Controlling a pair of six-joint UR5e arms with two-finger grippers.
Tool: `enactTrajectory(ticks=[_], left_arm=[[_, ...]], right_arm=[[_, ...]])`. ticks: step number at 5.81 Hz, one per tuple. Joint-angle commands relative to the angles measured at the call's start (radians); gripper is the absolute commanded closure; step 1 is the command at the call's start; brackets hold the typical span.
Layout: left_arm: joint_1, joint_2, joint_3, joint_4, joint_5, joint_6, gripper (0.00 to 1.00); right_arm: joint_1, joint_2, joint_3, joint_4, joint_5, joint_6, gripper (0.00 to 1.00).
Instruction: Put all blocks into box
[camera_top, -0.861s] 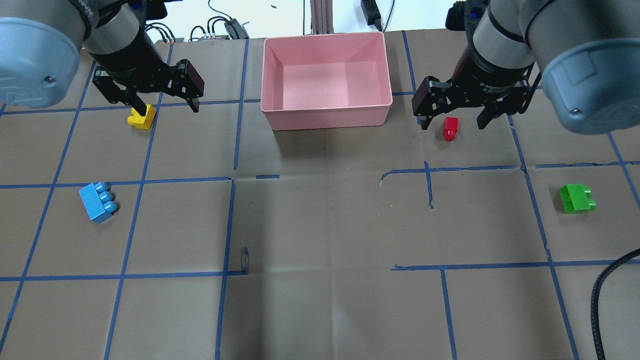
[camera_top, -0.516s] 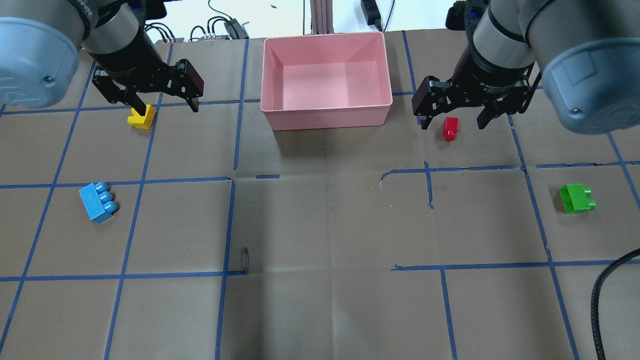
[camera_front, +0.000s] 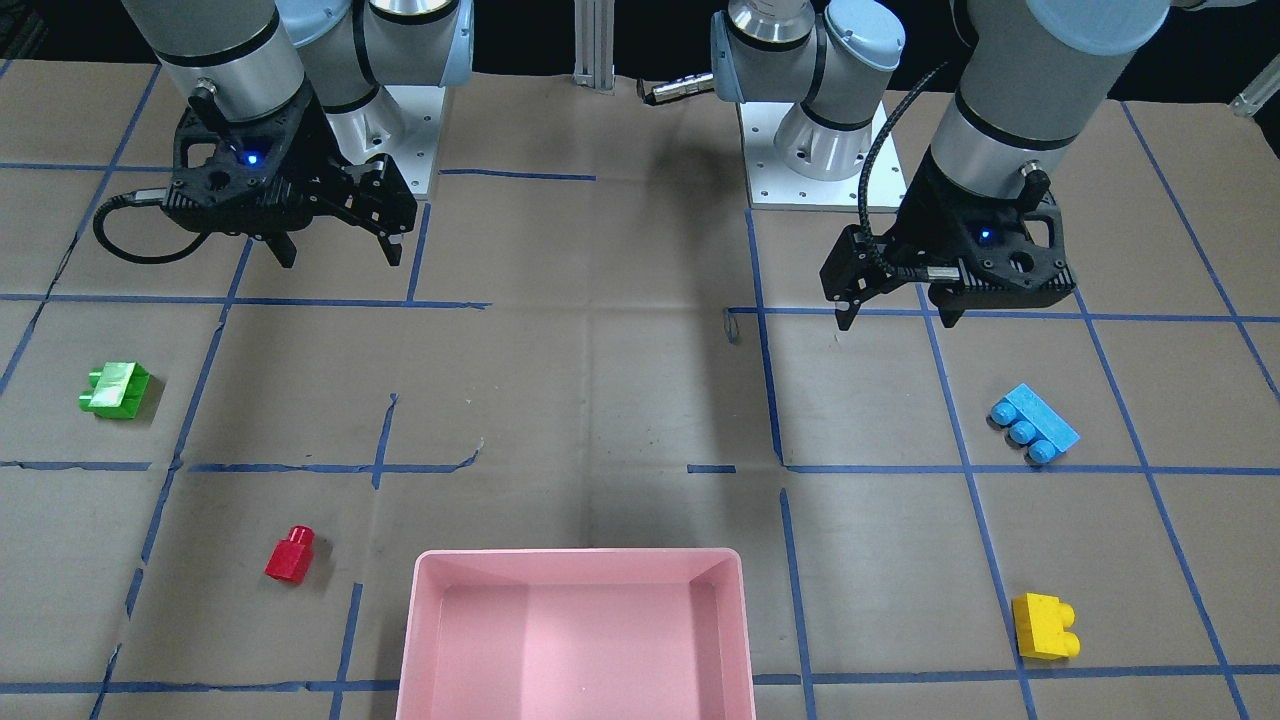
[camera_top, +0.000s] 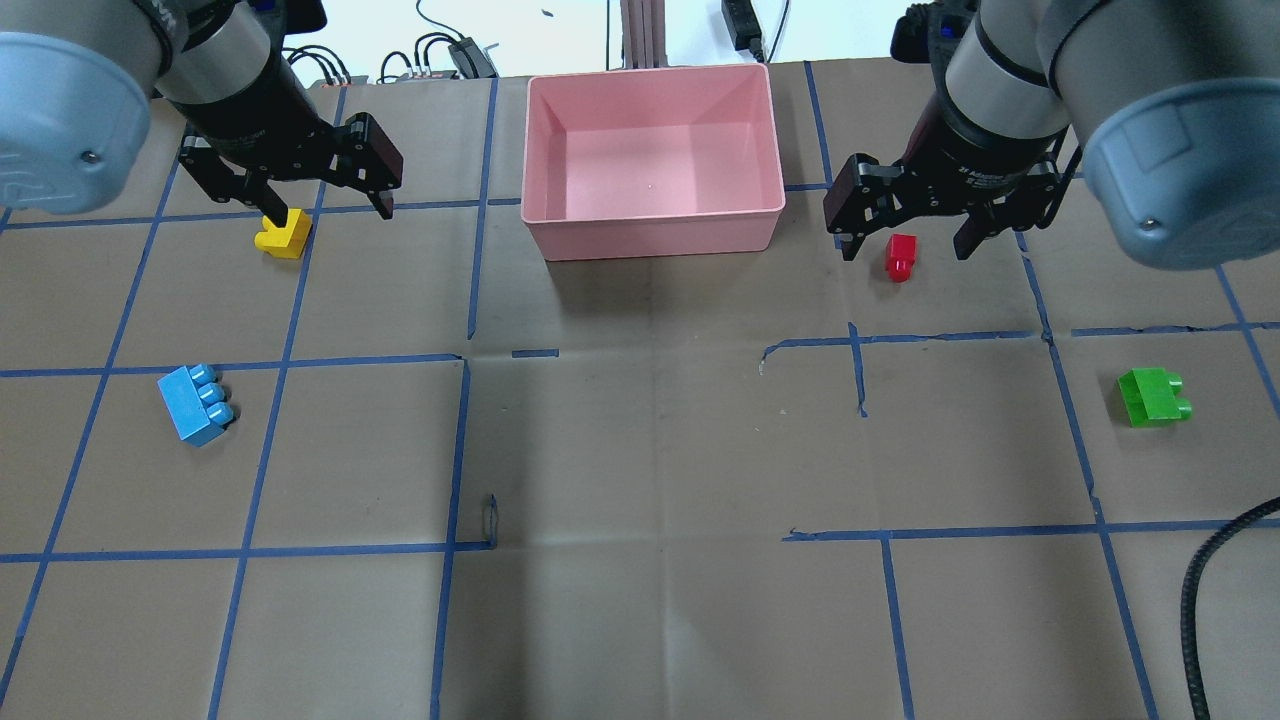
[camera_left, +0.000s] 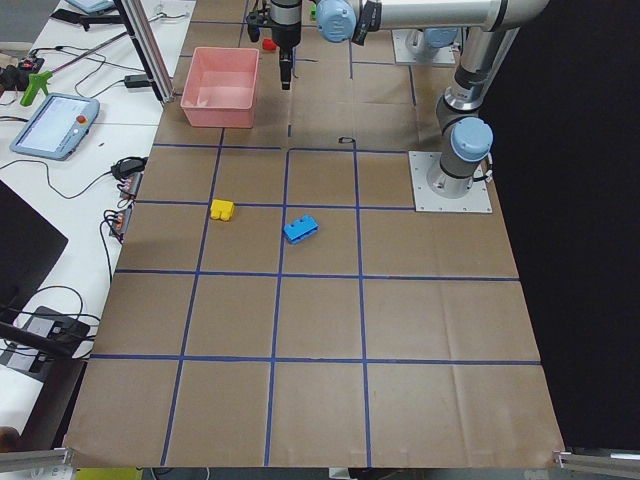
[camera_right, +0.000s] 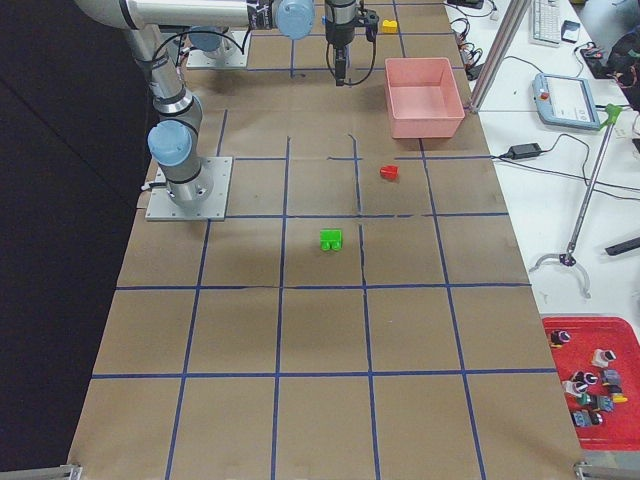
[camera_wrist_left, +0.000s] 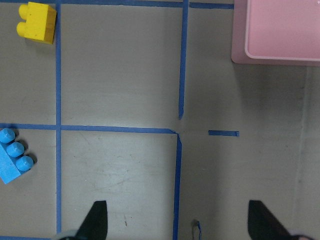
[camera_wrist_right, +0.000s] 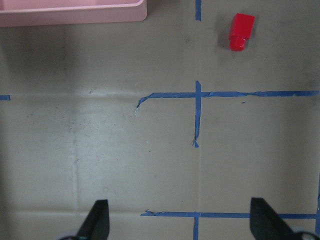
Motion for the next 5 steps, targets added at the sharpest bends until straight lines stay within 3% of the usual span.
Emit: enactTrajectory(ticks=[1, 2, 5], left_arm=[[0.009, 0.004, -0.01, 0.02, 0.002, 0.005, 0.01], [0.061, 0.004, -0.012, 0.026, -0.001, 0.009, 0.01], [0.392, 0.0, -0.02, 0.031, 0.0, 0.115, 0.0]], right_arm=[[0.0, 0.0, 0.003, 0.002, -0.001, 0.002, 0.0], [0.0, -0.002, 0.003, 0.002, -0.001, 0.003, 0.0], [0.0, 0.002, -0.005, 0.002, 0.004, 0.003, 0.0]])
